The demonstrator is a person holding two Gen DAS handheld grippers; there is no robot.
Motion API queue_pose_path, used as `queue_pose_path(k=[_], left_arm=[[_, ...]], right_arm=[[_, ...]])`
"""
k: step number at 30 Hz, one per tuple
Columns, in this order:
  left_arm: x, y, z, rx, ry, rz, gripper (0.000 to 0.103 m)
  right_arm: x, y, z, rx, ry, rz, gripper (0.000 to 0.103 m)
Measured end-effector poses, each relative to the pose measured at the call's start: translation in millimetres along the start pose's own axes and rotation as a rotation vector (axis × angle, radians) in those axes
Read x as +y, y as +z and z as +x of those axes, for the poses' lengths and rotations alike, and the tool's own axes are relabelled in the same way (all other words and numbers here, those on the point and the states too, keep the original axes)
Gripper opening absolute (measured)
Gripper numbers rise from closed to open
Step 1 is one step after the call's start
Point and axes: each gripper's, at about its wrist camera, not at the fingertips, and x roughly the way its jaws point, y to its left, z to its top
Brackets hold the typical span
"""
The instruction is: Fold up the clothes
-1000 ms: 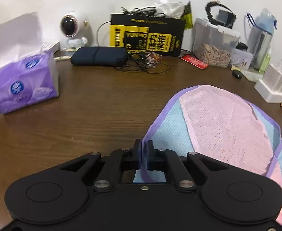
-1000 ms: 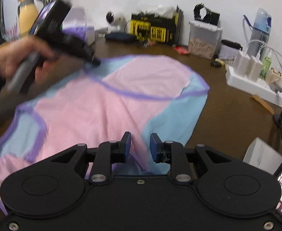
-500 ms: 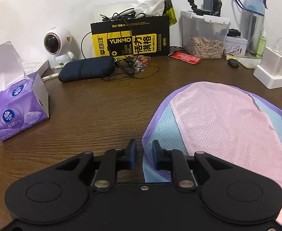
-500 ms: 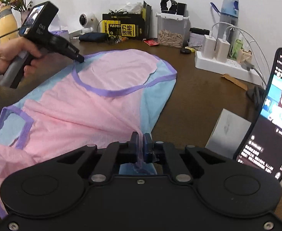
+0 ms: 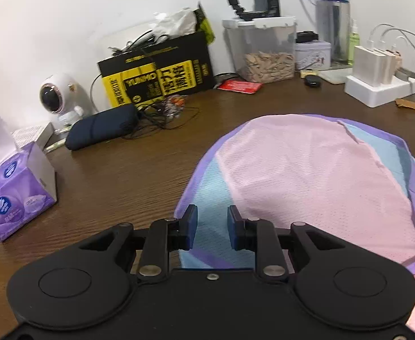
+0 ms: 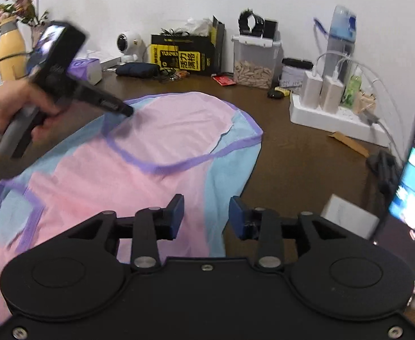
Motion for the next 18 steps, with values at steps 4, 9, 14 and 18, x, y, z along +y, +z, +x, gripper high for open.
queue_pose_path(k=[4, 9, 14, 18], left_arm=[[8.3, -7.4, -2.8, -0.001, 0.056, 0.021, 0.024], [16.0, -15.8, -7.2, -0.009, 0.075, 0.007, 0.024], [25.1, -17.4, -6.6, -0.013, 0.071, -0.008, 0.024], [25.9, -17.1, -3.6, -0.019, 0.084, -0.001, 0.024]], right_arm=[[-10.4, 24.8, 29.9, 0.025, -0.035, 0.029, 0.047], [-16.3, 50.3, 62.3, 0.040, -0.042, 0.037, 0.065], [-14.7, 66.1, 99.3, 0.090, -0.042, 0.014, 0.046], [-16.4, 72.5, 109.5, 0.085, -0.056, -0.015, 0.007]])
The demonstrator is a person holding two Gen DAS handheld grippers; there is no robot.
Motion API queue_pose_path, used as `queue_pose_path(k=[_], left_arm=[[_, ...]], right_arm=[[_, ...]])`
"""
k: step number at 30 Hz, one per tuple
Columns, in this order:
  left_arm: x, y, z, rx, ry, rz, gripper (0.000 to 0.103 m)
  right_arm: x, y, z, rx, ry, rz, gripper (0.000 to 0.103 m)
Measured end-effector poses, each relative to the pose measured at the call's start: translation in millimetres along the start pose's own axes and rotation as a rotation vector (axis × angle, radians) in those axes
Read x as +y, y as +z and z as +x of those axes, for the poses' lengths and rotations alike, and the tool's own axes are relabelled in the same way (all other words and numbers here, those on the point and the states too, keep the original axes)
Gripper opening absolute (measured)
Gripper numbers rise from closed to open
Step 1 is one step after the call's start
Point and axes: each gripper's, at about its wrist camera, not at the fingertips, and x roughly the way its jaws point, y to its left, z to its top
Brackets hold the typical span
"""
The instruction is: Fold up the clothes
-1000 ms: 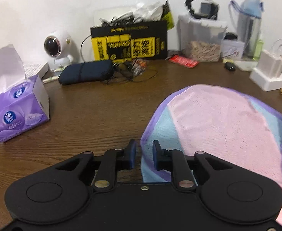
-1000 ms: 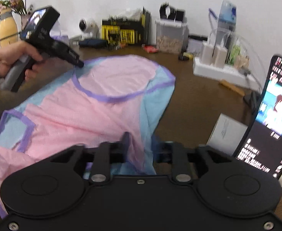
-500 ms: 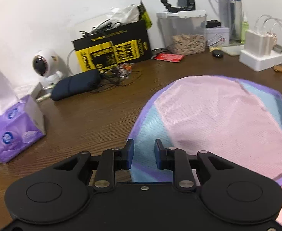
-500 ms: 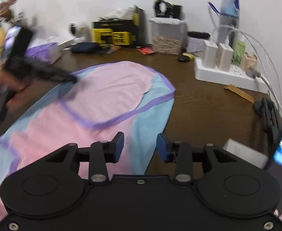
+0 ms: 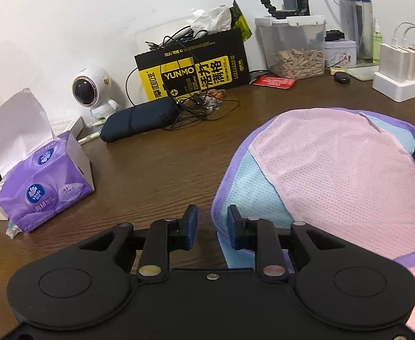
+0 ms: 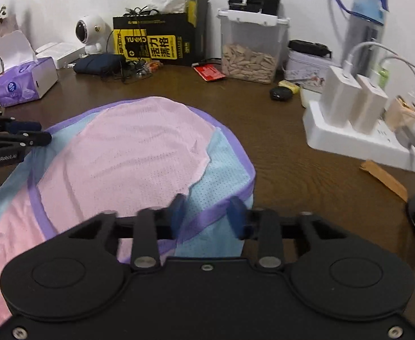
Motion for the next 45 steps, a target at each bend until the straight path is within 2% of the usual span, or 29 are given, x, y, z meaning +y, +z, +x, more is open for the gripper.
queue_pose_path(k=[2, 4, 6, 7, 9, 11, 12, 14, 17, 19, 22, 23, 24, 26, 27, 28, 31, 33, 35, 36, 37, 39, 41, 42, 43, 44, 45], left_arm=[[-0.9, -0.8, 1.4, -0.008, 0.004, 0.001, 0.024], [-1.5, -2.0, 1.5, -0.016, 0.005, 0.004, 0.024], [0.1, -2.6, 0.9, -0.017, 0.000, -0.006, 0.024], [3.6, -2.4, -1.1, -0.010, -0.013, -0.033, 0.024], [10.2, -2.2, -5.4, 0.003, -0.036, -0.083, 0.024], [21.0, -6.3, -26.3, -0.012, -0.080, -0.136, 0.024], [22.3, -8.6, -35.6, -0.017, -0.095, -0.150, 0.025], [19.0, -16.7, -63.9, -0.019, -0.170, -0.167, 0.025], [0.0, -24.8, -90.4, -0.001, -0.271, -0.129, 0.029], [-19.8, -29.7, -103.5, 0.020, -0.329, -0.083, 0.029], [-41.4, -35.3, -106.6, 0.043, -0.349, -0.041, 0.029], [-46.3, -36.9, -104.6, 0.057, -0.347, -0.030, 0.029], [-50.8, -38.7, -102.6, 0.066, -0.342, -0.019, 0.027], [-54.1, -40.7, -101.4, 0.060, -0.330, -0.010, 0.012], [-54.0, -40.5, -101.1, 0.060, -0.315, -0.009, 0.005], [-53.3, -40.7, -100.8, 0.058, -0.297, -0.010, 0.005], [-44.5, -46.4, -103.4, 0.049, -0.251, -0.044, 0.005], [-36.3, -51.6, -111.9, 0.046, -0.260, -0.074, 0.006], [-34.2, -56.8, -129.0, 0.024, -0.293, -0.072, 0.012], [-35.5, -59.4, -137.9, 0.013, -0.309, -0.064, 0.026], [-38.3, -61.7, -145.0, 0.005, -0.326, -0.054, 0.045], [-49.6, -68.5, -159.8, -0.022, -0.372, -0.015, 0.065], [-62.9, -71.3, -162.2, -0.018, -0.391, 0.024, 0.065], [-68.9, -72.4, -160.9, -0.003, -0.389, 0.033, 0.054], [-73.0, -73.4, -159.1, 0.009, -0.385, 0.037, 0.025], [-75.9, -74.4, -157.8, 0.016, -0.383, 0.038, 0.014], [-75.7, -75.4, -158.2, 0.011, -0.381, 0.032, 0.009]], right_arm=[[-10.0, -1.9, -0.6, -0.007, -0.020, 0.027, 0.007], [-15.3, -6.8, -2.8, -0.016, -0.022, 0.051, 0.012], [-10.8, -10.8, -10.5, -0.033, -0.001, 0.037, 0.044], [-5.0, -12.6, -17.5, -0.039, 0.009, 0.016, 0.047], [7.2, -16.6, -41.0, -0.090, -0.007, -0.025, 0.062], [16.2, -25.6, -67.5, -0.147, 0.004, -0.056, 0.069], [21.2, -34.7, -81.6, -0.150, 0.044, -0.084, 0.070], [31.2, -54.2, -103.6, -0.134, 0.120, -0.127, 0.070], [41.3, -76.9, -119.8, -0.123, 0.187, -0.158, 0.070], [44.3, -86.0, -119.0, -0.106, 0.179, -0.174, 0.070], [40.6, -92.9, -110.3, -0.084, 0.153, -0.140, 0.068], [38.8, -93.9, -108.7, -0.084, 0.159, -0.125, 0.062], [35.3, -95.1, -104.8, -0.072, 0.169, -0.098, 0.047], [28.1, -97.4, -99.2, -0.051, 0.174, -0.055, 0.028], [26.7, -99.5, -99.2, -0.052, 0.168, -0.049, 0.010], [26.3, -101.8, -100.2, -0.057, 0.161, -0.048, 0.006], [27.5, -108.1, -108.2, -0.077, 0.143, -0.049, 0.009], [34.9, -112.1, -118.1, -0.077, 0.154, -0.086, 0.027], [43.6, -119.6, -132.5, -0.087, 0.185, -0.133, 0.038], [47.4, -124.1, -138.5, -0.086, 0.198, -0.147, 0.044], [51.4, -129.1, -143.2, -0.085, 0.206, -0.153, 0.047], [60.4, -138.1, -148.3, -0.079, 0.221, -0.163, 0.067], [67.8, -144.0, -148.1, -0.076, 0.227, -0.175, 0.068], [70.2, -144.5, -146.9, -0.075, 0.225, -0.175, 0.066], [72.9, -145.3, -145.1, -0.073, 0.224, -0.176, 0.061], [75.5, -146.0, -143.3, -0.070, 0.222, -0.176, 0.046], [77.5, -145.9, -143.1, -0.069, 0.228, -0.179, 0.038]])
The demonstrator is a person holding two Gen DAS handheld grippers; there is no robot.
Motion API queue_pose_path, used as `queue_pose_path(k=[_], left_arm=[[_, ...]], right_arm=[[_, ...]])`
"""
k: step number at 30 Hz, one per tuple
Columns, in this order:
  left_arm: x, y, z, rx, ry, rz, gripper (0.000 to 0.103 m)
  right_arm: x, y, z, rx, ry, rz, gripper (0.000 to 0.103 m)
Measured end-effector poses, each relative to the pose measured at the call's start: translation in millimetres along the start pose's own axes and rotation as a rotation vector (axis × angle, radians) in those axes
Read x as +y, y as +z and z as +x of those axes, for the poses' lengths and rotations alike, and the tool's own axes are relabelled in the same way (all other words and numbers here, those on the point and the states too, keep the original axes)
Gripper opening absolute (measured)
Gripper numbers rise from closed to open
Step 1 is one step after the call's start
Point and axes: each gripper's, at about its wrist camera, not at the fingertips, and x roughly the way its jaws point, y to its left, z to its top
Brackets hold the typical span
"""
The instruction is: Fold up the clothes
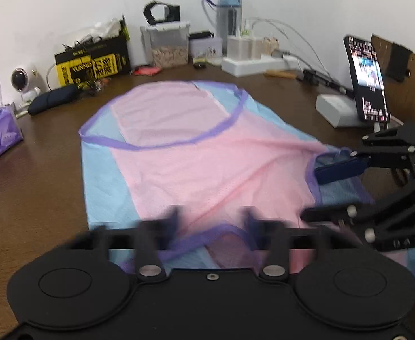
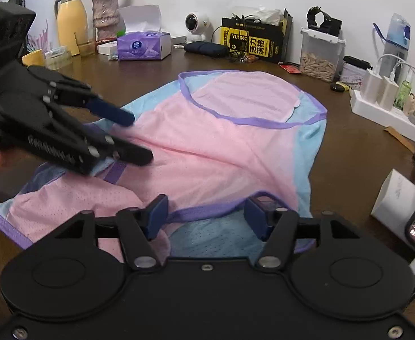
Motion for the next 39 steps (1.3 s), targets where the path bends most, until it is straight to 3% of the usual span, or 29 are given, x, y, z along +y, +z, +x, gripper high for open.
queue_pose_path(k=[1, 3, 10, 11, 13, 15, 16, 17, 21, 22, 24, 26, 27, 34, 36, 38, 39], left_arm=[[1.1, -1.2, -2.0, -0.004, 0.011, -0.004, 0.005], [4.2, -3.3, -6.5, -0.013, 0.029, -0.017, 0.005], [14.6, -12.5, -20.7, -0.048, 0.060, -0.048, 0.007], [13.4, -12.8, -20.2, -0.050, 0.062, -0.046, 0.009], [12.9, -12.5, -25.6, -0.060, 0.053, -0.053, 0.021], [14.2, -13.1, -34.2, -0.073, 0.054, -0.067, 0.037], [14.3, -14.1, -39.1, -0.076, 0.061, -0.072, 0.046], [14.0, -16.8, -47.1, -0.079, 0.069, -0.074, 0.049], [2.9, -34.2, -69.2, -0.062, 0.045, -0.055, 0.051], [-1.0, -38.8, -73.9, -0.055, 0.041, -0.048, 0.051], [-9.0, -47.4, -79.2, -0.038, 0.056, -0.036, 0.050], [-13.9, -55.8, -77.7, 0.000, 0.079, -0.045, 0.035], [-15.7, -59.5, -77.8, 0.010, 0.093, -0.051, 0.022], [-10.8, -71.5, -89.9, -0.016, 0.165, -0.074, 0.021], [-7.1, -72.8, -99.6, -0.039, 0.157, -0.117, 0.024], [-4.2, -72.6, -114.2, -0.058, 0.147, -0.176, 0.040], [-3.8, -73.1, -122.1, -0.075, 0.148, -0.191, 0.059]], right_arm=[[1.8, 1.0, -0.2, 0.000, 0.001, -0.005, 0.034], [4.3, 2.7, -2.0, -0.007, 0.001, -0.012, 0.007], [17.9, 9.9, -10.1, -0.035, 0.046, -0.068, 0.007], [20.0, 9.4, -7.1, -0.023, 0.046, -0.077, 0.008], [21.8, 7.0, -4.5, -0.008, 0.024, -0.085, 0.024], [22.9, 3.9, -11.1, -0.016, 0.007, -0.092, 0.045], [23.1, 1.8, -18.0, -0.032, 0.003, -0.094, 0.050], [23.4, 0.2, -21.6, -0.039, 0.002, -0.095, 0.062], [17.6, -17.2, -58.9, -0.081, -0.014, -0.053, 0.065], [15.8, -21.3, -66.1, -0.084, -0.016, -0.039, 0.064], [17.4, -29.0, -73.0, -0.066, -0.005, -0.031, 0.044], [20.2, -36.0, -76.7, -0.042, 0.012, -0.030, 0.040], [22.1, -38.9, -76.3, -0.028, 0.023, -0.034, 0.035], [31.7, -49.0, -63.2, 0.011, 0.019, -0.021, 0.026], [35.0, -48.1, -62.1, 0.010, 0.003, -0.024, 0.025], [38.9, -44.0, -69.6, 0.005, 0.006, -0.033, 0.025], [40.0, -42.9, -72.6, -0.001, 0.006, -0.037, 0.028]])
